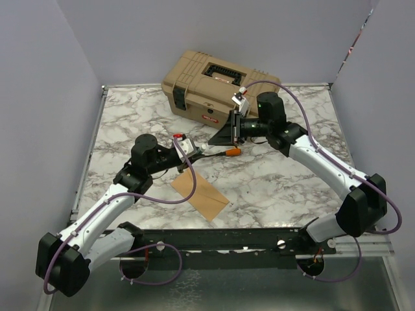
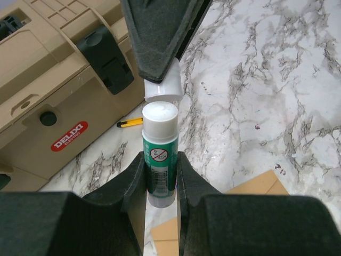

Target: Place the letter into the envelope and seal it

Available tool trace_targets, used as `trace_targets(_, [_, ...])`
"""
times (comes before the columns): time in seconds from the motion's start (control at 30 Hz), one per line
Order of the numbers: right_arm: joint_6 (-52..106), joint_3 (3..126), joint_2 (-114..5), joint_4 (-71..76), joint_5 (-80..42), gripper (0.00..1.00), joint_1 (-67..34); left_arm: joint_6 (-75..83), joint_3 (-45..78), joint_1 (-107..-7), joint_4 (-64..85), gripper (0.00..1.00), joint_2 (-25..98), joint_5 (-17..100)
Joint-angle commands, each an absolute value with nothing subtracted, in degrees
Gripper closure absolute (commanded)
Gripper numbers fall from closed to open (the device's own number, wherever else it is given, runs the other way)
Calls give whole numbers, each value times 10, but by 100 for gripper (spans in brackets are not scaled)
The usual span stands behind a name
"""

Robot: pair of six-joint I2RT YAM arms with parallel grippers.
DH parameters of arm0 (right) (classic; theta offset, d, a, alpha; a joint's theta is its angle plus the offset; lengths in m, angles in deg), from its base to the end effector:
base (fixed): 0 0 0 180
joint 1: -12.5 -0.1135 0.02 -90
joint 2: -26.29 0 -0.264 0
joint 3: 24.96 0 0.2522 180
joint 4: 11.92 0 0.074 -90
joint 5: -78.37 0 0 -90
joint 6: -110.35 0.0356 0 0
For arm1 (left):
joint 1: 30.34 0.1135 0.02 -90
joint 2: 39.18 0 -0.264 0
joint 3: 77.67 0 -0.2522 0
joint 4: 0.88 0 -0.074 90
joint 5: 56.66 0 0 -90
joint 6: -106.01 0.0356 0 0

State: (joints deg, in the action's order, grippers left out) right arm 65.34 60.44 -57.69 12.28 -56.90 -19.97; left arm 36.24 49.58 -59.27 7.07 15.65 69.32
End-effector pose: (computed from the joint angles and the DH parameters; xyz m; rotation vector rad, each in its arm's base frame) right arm 0.2697 0.2016 0.3439 -0.3580 2.2032 1.5942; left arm 0.1835 -0.1253 0.3022 1.1251 1.3497 -0.6568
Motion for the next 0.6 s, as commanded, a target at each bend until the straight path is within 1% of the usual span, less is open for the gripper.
trace_targets(0.0, [666, 623, -583, 114, -583, 99, -207, 373, 478, -602, 77, 100, 158, 715])
trace_targets(0.37, [672, 629, -593, 116, -593, 99, -214, 374, 472, -609, 78, 100, 156, 700])
trace_targets(0.57, [651, 642, -599, 133, -598, 99, -226, 390, 431, -613, 151, 100, 179, 697])
